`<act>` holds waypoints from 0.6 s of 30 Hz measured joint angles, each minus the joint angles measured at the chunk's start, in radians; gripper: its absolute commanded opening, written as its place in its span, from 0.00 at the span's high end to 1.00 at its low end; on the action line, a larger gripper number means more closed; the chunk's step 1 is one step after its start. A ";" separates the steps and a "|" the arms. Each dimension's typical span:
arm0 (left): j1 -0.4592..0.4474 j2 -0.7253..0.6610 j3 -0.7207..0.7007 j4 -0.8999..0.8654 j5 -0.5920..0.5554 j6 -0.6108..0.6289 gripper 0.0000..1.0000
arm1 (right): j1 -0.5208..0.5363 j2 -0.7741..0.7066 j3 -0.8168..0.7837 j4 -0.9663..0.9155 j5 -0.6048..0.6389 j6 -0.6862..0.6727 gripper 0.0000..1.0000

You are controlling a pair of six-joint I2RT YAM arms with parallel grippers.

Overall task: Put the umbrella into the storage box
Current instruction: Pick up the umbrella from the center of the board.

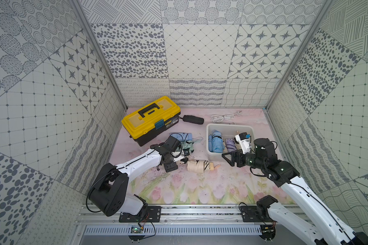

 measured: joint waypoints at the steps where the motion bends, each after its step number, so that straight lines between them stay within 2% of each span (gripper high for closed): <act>1: -0.008 -0.003 -0.003 -0.002 -0.003 0.000 0.22 | 0.000 0.000 0.000 0.001 0.000 0.000 0.18; 7: -0.036 -0.046 -0.016 -0.057 0.036 -0.026 0.25 | 0.000 0.000 -0.003 0.005 0.000 0.001 0.17; 12: -0.049 -0.082 -0.034 -0.077 0.058 -0.075 0.16 | 0.000 0.000 -0.014 0.013 -0.002 0.001 0.18; 18: -0.054 -0.103 -0.049 -0.061 0.023 -0.120 0.13 | 0.000 0.000 -0.017 0.018 -0.008 0.001 0.18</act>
